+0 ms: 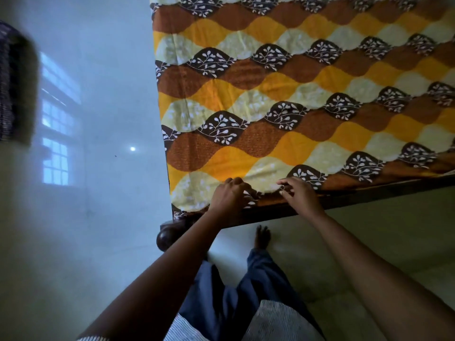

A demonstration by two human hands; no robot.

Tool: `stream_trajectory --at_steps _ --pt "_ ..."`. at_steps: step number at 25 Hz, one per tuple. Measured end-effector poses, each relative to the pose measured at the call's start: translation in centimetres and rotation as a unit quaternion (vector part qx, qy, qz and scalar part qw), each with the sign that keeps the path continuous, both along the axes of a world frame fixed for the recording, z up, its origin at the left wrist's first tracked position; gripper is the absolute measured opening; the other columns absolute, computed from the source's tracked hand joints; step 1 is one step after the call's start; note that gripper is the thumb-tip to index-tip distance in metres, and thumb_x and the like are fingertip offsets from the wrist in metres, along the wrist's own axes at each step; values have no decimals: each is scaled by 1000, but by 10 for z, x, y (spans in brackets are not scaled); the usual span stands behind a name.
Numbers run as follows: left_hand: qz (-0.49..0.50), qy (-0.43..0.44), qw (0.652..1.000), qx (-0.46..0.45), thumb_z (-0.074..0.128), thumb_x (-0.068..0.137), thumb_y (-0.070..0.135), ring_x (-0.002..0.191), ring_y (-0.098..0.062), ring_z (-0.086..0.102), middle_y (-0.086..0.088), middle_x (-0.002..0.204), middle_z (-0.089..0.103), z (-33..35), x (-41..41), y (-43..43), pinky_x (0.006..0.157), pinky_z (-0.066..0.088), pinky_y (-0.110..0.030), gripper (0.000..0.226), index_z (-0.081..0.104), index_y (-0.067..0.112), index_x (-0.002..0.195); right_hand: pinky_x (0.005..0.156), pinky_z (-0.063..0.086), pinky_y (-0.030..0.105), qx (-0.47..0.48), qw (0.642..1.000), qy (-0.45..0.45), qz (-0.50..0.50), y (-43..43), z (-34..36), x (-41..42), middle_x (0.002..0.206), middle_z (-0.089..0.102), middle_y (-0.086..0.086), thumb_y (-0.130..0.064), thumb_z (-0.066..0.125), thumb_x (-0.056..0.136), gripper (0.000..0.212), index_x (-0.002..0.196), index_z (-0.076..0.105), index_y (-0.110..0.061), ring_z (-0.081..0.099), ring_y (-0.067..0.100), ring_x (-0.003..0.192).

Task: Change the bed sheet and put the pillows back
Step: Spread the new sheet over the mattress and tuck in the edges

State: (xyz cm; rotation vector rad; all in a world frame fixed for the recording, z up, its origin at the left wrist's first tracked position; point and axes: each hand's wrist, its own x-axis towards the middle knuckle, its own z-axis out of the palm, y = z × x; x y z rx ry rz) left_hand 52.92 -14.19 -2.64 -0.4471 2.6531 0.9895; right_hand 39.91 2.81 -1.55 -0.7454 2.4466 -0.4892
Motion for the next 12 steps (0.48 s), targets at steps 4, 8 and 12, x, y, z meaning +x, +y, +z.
stream_trajectory --at_steps 4,8,12 --pt "-53 11 995 -78 52 92 32 121 -23 44 -1 132 52 -17 -43 36 90 38 -34 38 54 22 129 89 47 35 98 993 35 54 63 -3 -65 128 55 8 -4 69 80 43 120 59 -14 54 26 114" --pt "-44 -7 994 -97 64 84 29 112 -29 52 -6 122 59 -30 -56 65 84 44 -38 41 60 16 122 94 44 31 188 968 50 157 92 -14 -112 129 55 2 -16 67 84 44 126 54 -19 52 20 115" --pt "-36 29 985 -164 83 52 8 63 -28 61 -5 68 62 -37 -60 79 44 47 -27 24 72 13 73 85 49 29 139 948 54 280 102 -29 -136 113 65 4 -14 56 91 25 114 64 -17 60 18 99"
